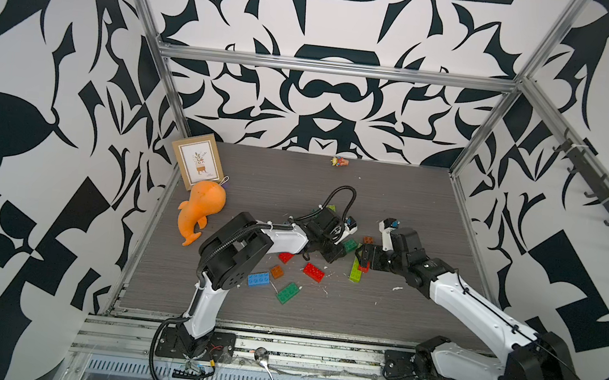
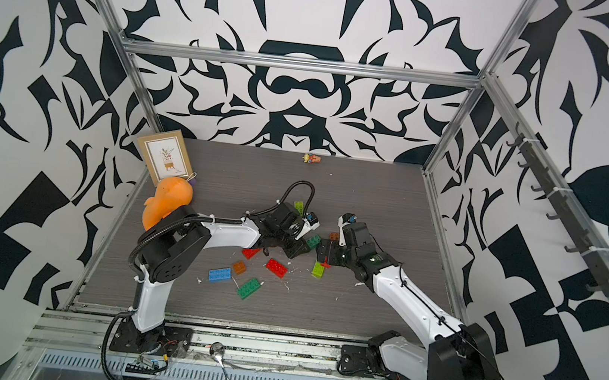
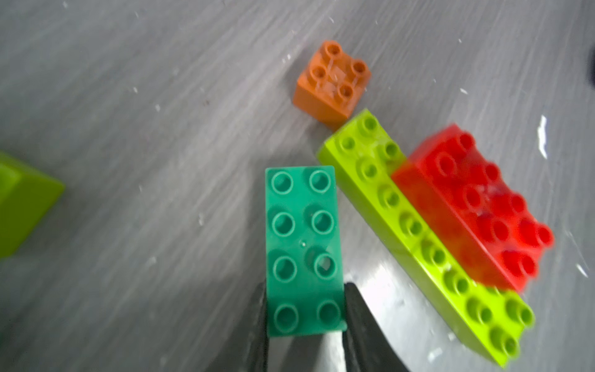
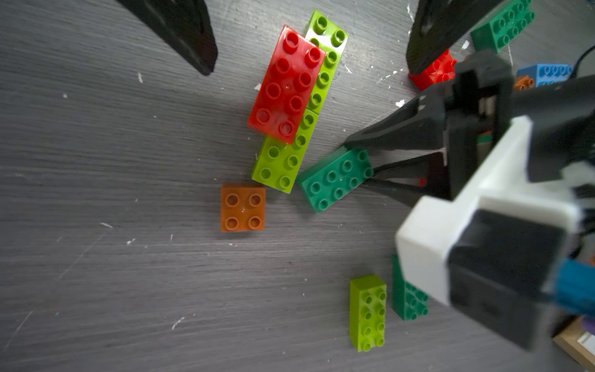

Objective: Assemble a small pinwheel with lego
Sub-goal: Pick up the lego brick from the center of the board, then assemble the lego brick with the lego brick.

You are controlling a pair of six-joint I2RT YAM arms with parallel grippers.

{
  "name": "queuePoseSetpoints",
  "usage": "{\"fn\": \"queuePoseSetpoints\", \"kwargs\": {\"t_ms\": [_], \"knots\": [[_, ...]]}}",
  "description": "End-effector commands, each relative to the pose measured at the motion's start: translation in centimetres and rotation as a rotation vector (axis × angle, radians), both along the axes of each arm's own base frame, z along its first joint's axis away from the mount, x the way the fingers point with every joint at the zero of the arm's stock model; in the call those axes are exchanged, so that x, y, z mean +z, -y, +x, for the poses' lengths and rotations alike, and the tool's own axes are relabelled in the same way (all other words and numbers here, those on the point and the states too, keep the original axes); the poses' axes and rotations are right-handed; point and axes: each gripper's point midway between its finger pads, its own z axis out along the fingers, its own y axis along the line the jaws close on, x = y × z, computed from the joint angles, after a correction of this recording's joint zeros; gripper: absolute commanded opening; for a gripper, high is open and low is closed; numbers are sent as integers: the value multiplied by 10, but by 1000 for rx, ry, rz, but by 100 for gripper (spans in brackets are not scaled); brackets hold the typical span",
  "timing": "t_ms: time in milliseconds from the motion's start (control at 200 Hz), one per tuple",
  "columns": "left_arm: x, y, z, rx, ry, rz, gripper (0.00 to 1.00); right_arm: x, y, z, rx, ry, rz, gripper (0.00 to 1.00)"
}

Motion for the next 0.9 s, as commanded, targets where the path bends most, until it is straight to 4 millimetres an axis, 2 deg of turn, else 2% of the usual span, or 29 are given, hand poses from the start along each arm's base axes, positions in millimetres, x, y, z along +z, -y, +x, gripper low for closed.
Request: {"fn": "queuePoseSetpoints", "kwargs": {"t_ms": [0,205,315,425,615,795,895], "knots": [[3,-22,-13,74,-34,21,19,1,-1,8,-28,-29,23,96],[49,-53,-42,172,-5,-131,19,-13,-18,12,0,-97,97,97],[60,-71,-64,182,-6,-162,20,-20,-27,17,12,-126,122,96],[66,-80,-83,145,44,-187,20,-24,-36,25,25,-139,149,96],[71,-72,-118,-56,184,-178,22,-27,-52,36,81,-162,178,96],[63,-65,-118,-90,165,-147,23,-27,-65,36,132,-169,185,96],[55,-55,-117,-127,148,-121,23,-21,-56,38,97,-136,150,96]]}}
